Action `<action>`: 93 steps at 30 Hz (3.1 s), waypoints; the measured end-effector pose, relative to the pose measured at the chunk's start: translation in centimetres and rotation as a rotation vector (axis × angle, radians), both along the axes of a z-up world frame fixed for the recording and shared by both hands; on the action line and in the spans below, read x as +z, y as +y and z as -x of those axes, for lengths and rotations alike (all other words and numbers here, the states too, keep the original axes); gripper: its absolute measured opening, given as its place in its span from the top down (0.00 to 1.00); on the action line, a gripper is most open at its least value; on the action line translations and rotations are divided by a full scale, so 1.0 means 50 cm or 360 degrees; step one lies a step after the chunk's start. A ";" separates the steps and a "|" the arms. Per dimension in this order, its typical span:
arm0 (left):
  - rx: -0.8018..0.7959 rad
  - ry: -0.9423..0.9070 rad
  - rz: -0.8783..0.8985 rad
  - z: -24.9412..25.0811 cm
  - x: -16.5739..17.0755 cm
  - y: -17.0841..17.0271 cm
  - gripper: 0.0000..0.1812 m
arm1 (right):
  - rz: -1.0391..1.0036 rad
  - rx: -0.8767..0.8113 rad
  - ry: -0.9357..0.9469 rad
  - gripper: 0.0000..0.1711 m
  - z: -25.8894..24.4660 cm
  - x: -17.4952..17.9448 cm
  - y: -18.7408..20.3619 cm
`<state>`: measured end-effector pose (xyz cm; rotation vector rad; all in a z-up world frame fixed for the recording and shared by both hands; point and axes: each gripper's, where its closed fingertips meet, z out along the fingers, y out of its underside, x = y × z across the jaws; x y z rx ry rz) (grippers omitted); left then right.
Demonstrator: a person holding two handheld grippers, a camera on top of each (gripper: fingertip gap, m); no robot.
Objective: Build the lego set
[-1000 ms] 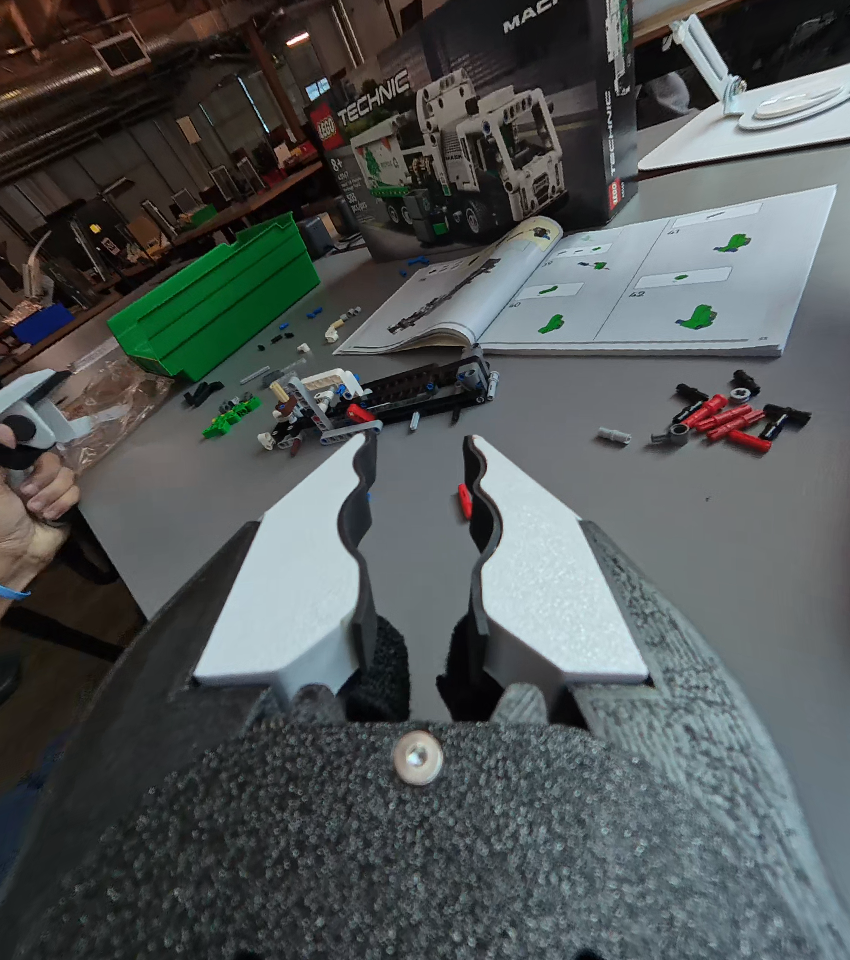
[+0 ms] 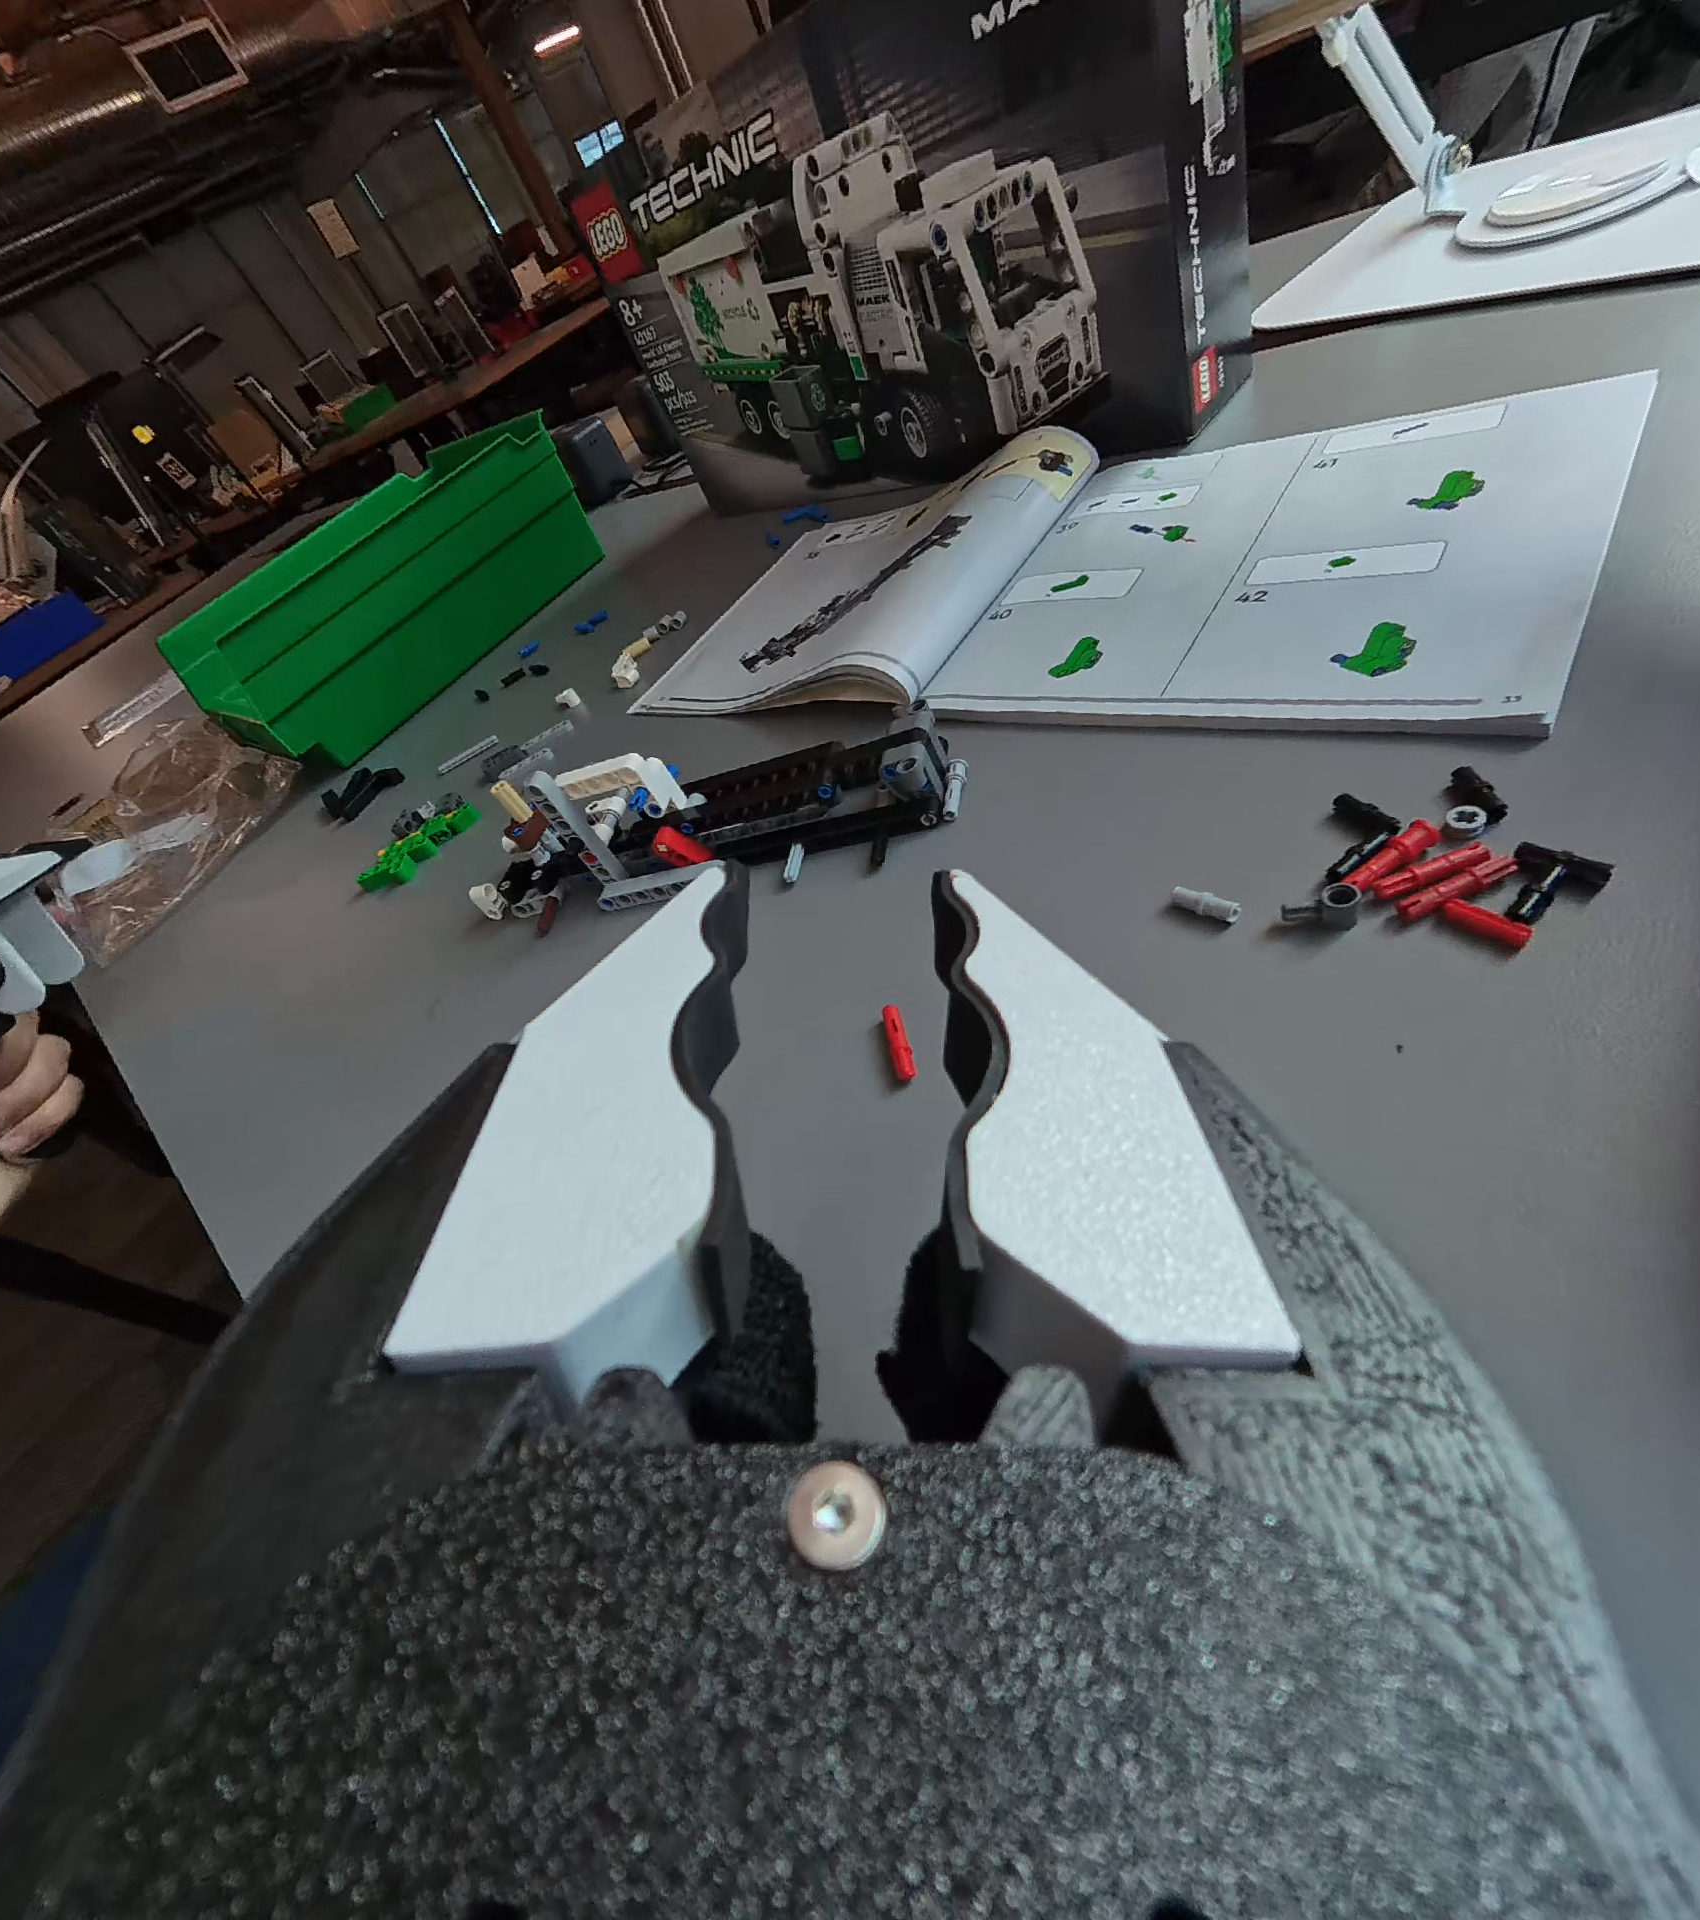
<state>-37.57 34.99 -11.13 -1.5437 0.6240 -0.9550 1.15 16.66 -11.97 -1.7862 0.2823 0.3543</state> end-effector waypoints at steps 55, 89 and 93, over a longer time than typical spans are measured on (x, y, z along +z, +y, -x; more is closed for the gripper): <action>0.0142 0.0238 0.0054 0.017 -0.059 0.046 0.84 | 0.0025 0.0023 -0.0061 0.80 0.010 -0.003 0.002; 0.0110 0.0198 0.0121 0.014 -0.064 0.044 0.84 | 0.0012 0.0028 -0.0043 0.80 0.010 -0.001 0.001; 0.0108 0.0201 0.0122 0.013 -0.064 0.044 0.84 | 0.0010 0.0028 -0.0041 0.80 0.010 0.000 0.000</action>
